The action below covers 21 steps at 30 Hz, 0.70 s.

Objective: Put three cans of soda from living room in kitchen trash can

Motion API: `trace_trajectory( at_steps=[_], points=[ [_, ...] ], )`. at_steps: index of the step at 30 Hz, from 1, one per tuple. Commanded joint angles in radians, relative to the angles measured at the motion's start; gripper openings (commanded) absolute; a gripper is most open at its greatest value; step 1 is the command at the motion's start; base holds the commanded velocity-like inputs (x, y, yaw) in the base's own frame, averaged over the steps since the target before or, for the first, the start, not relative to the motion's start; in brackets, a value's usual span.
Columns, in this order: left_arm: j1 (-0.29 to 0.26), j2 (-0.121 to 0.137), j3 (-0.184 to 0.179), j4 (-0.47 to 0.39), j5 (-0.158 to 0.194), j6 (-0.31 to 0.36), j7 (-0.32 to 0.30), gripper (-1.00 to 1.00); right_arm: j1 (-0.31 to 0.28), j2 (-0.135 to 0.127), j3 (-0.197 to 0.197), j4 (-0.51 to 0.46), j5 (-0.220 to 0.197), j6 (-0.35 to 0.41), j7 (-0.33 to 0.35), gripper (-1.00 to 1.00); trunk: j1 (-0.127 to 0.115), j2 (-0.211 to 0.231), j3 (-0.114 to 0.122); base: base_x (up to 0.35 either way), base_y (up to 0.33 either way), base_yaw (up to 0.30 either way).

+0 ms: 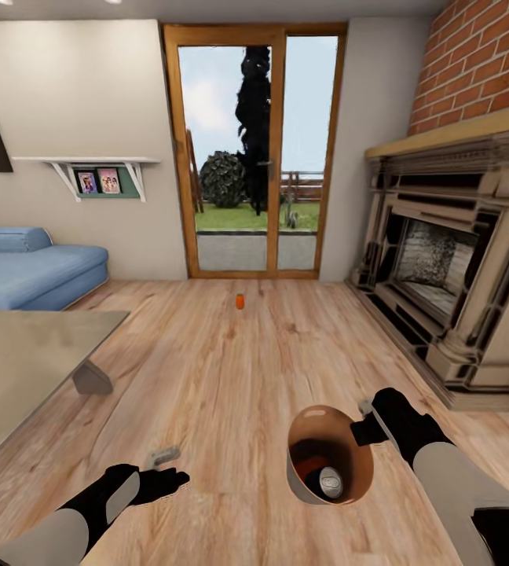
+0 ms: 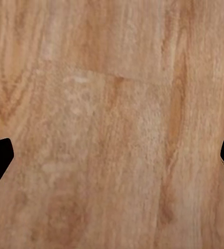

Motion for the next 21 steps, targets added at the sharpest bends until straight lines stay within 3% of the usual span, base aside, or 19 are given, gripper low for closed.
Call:
trace_trajectory(
  at_steps=[1, 21],
  points=[
    [0.000, 0.000, 0.000, 0.000, 0.000, 0.000, 0.000, 1.00, -0.001, 0.000, -0.002, 0.000, -0.017, 0.002, 0.003, -1.00, 0.000, 0.000, 0.000, 0.344, 0.000, 0.101],
    [-0.001, -0.001, 0.000, 0.000, 0.000, 0.000, 0.000, 1.00, -0.001, -0.009, -0.009, 0.000, -0.019, 0.001, 0.010, -1.00, 0.000, 0.000, 0.008, 0.344, 0.000, 0.105]
  ],
)
